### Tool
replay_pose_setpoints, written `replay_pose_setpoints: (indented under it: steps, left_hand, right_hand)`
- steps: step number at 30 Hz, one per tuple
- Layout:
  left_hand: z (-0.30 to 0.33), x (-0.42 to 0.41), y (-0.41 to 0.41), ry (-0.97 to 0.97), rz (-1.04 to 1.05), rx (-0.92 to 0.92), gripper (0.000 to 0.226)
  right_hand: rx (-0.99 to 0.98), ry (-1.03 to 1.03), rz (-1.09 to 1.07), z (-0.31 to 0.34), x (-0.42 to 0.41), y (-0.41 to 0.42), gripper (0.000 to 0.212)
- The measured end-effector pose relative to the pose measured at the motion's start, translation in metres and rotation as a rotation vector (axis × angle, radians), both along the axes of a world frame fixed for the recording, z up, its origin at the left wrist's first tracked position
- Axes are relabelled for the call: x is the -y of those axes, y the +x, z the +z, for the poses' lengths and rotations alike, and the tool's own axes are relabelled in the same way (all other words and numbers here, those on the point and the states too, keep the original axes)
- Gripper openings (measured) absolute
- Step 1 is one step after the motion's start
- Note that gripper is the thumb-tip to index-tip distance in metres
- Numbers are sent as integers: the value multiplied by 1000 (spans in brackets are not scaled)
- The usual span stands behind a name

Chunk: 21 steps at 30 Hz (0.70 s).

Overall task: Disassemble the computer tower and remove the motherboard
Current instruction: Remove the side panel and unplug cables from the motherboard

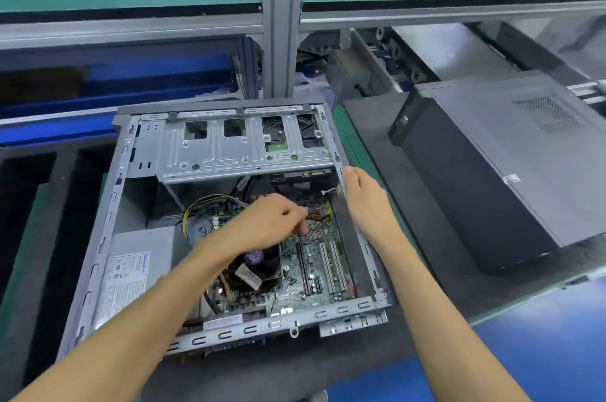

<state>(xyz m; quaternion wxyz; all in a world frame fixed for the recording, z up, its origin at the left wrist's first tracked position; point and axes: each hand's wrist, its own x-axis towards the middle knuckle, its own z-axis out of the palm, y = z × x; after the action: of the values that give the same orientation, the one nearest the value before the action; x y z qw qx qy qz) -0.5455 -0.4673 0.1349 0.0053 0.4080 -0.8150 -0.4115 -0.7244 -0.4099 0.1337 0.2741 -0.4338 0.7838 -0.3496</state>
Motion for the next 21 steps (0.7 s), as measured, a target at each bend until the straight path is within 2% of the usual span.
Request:
replay_pose_setpoints:
  steps: [2,4,6,8,12,14,18,21]
  left_hand:
    - [-4,-6,-6,-45,-253,156,32]
    - [-6,-15,-18,-30,-405,158,36]
    - [-10,-22,-33,79,-457,161,43]
    - [-14,-28,-43,49,-476,207,47]
    - [-22,-25,-31,-401,-403,318,42]
    - [-29,-12,-17,-534,-317,411,47]
    - [-40,13,-1,-513,-199,676,60]
    - [-44,22,-9,-471,-74,700,68]
  right_hand:
    - [-8,3,1,-1,1,0,29]
    - [-19,2,1,-3,3,-1,26]
    - [-21,-6,-2,-3,3,-1,29]
    - [-6,-9,-4,-3,2,-1,32]
    - [11,-8,-6,-2,2,-1,34]
    - [17,0,7,-2,2,-2,32]
    - [26,-12,29,0,-1,-1,26]
    - [29,14,28,1,0,-2,30]
